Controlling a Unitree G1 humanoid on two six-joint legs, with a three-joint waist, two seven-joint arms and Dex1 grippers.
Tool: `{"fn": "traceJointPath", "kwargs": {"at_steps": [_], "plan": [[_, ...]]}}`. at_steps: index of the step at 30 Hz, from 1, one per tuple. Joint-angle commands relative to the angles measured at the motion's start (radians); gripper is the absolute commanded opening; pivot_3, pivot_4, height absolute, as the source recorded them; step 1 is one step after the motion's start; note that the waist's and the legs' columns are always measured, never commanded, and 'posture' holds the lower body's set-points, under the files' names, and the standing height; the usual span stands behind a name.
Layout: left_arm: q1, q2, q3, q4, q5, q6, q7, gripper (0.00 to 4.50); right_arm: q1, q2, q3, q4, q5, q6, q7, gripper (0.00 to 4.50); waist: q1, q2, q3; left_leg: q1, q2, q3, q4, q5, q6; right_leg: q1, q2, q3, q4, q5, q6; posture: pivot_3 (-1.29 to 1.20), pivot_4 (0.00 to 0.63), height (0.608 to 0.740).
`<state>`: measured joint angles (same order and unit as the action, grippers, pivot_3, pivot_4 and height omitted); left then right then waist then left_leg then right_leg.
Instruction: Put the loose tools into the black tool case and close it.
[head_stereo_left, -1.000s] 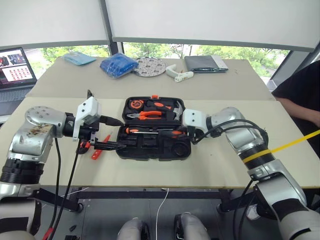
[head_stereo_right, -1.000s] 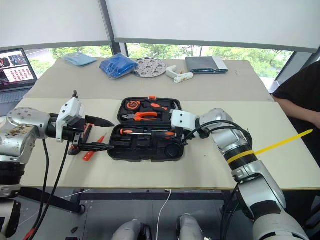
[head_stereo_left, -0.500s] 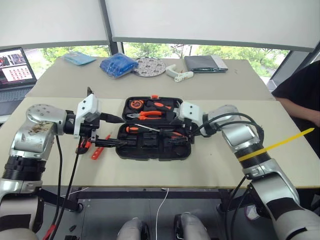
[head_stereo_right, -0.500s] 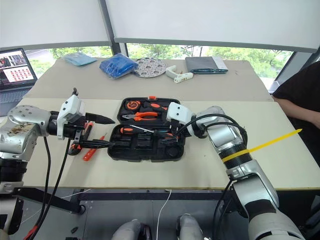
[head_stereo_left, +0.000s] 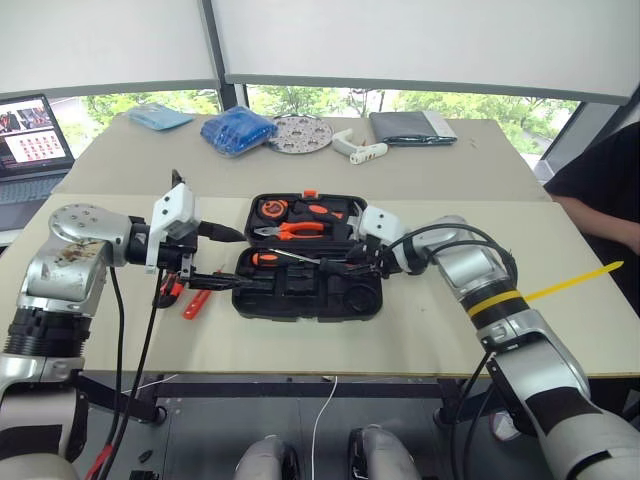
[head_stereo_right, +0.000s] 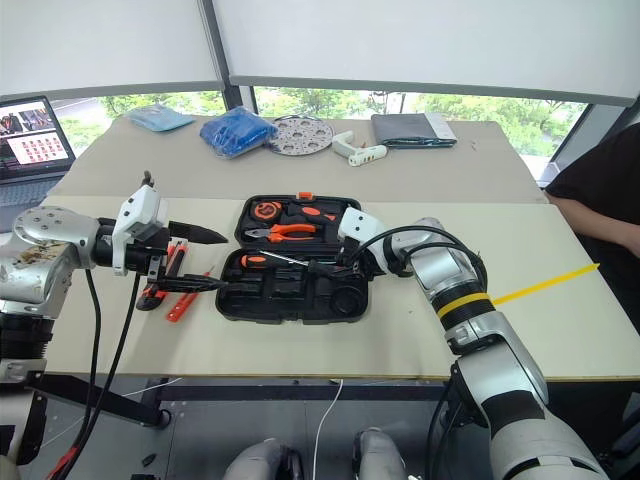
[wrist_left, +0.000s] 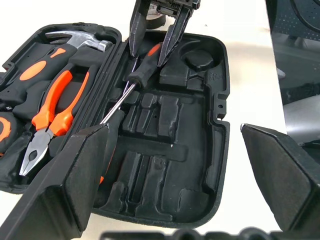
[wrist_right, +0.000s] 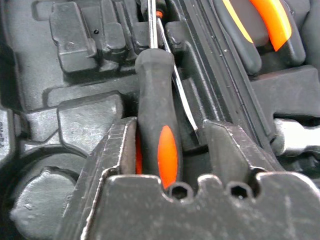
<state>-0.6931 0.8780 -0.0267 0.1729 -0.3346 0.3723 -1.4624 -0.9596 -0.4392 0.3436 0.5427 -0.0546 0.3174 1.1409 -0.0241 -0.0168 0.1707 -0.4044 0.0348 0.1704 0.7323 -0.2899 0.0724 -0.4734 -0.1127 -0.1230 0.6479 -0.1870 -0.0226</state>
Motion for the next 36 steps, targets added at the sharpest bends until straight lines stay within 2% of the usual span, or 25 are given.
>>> {"fn": "traceJointPath", "kwargs": {"at_steps": [1, 17, 21, 23, 27, 31, 33, 36], "plan": [[-0.032, 0.017, 0.011, 0.000, 0.004, -0.025, -0.001, 4.50, 0.006, -0.015, -0.021, -0.043, 0.016, -0.002, 0.021, 0.88, 0.001, 0.000, 0.000, 0.000, 0.000, 0.000, 0.000, 0.000, 0.000, 0.000, 0.000, 0.000, 0.000, 0.000, 0.000, 0.00, 0.150, 0.718], [-0.045, 0.002, 0.005, 0.029, 0.020, -0.054, 0.001, 4.50, -0.013, -0.052, 0.017, -0.031, -0.066, -0.257, 0.046, 0.75, -0.005, 0.000, 0.000, 0.000, 0.000, 0.000, -0.001, 0.000, 0.000, 0.000, 0.000, 0.000, 0.000, -0.001, 0.001, 0.00, 0.150, 0.718], [-0.049, 0.000, 0.003, 0.035, 0.022, -0.059, 0.002, 4.50, -0.015, -0.046, 0.012, -0.030, -0.068, -0.249, 0.042, 0.75, -0.006, 0.000, 0.000, 0.000, 0.000, 0.000, -0.001, 0.000, 0.000, 0.000, 0.000, 0.000, 0.000, -0.001, 0.001, 0.00, 0.150, 0.718], [-0.053, -0.004, 0.001, 0.038, 0.024, -0.061, 0.003, 4.50, -0.022, -0.040, 0.001, -0.032, -0.061, -0.239, 0.037, 1.73, -0.006, 0.000, 0.000, 0.000, 0.000, 0.000, -0.001, 0.000, 0.000, 0.000, 0.000, 0.000, 0.000, -0.001, 0.000, 0.00, 0.150, 0.718], [-0.055, -0.005, -0.001, 0.040, 0.025, -0.062, 0.004, 4.50, -0.041, -0.010, -0.040, -0.061, -0.025, -0.174, 0.014, 3.03, -0.010, 0.000, 0.000, 0.000, 0.000, 0.000, -0.001, 0.000, 0.000, 0.000, 0.000, 0.000, 0.000, -0.001, 0.000, 0.00, 0.150, 0.718], [-0.060, -0.006, -0.006, 0.050, 0.029, -0.068, 0.004, 4.50, -0.047, 0.033, -0.076, -0.083, 0.019, -0.090, -0.004, 2.44, -0.015, 0.000, 0.000, 0.000, 0.000, 0.000, -0.001, 0.000, 0.000, 0.000, 0.000, 0.000, 0.000, 0.000, -0.001, 0.00, 0.150, 0.718], [-0.061, -0.008, -0.009, 0.055, 0.031, -0.071, 0.005, 4.50, -0.040, 0.045, -0.069, -0.080, 0.015, -0.084, -0.015, 1.57, -0.017, 0.000, 0.000, 0.000, 0.000, 0.000, -0.001, 0.000, 0.000, 0.000, 0.000, 0.000, 0.000, 0.000, -0.001, 0.00, 0.150, 0.718], [-0.061, -0.009, -0.011, 0.056, 0.031, -0.071, 0.006, 4.50, -0.027, 0.064, -0.056, -0.069, 0.007, -0.080, -0.034, 0.57, -0.016, 0.000, 0.000, 0.000, 0.000, 0.000, -0.001, 0.000, 0.000, 0.000, 0.000, 0.000, 0.000, 0.000, -0.001, 0.00, 0.150, 0.718]]}}
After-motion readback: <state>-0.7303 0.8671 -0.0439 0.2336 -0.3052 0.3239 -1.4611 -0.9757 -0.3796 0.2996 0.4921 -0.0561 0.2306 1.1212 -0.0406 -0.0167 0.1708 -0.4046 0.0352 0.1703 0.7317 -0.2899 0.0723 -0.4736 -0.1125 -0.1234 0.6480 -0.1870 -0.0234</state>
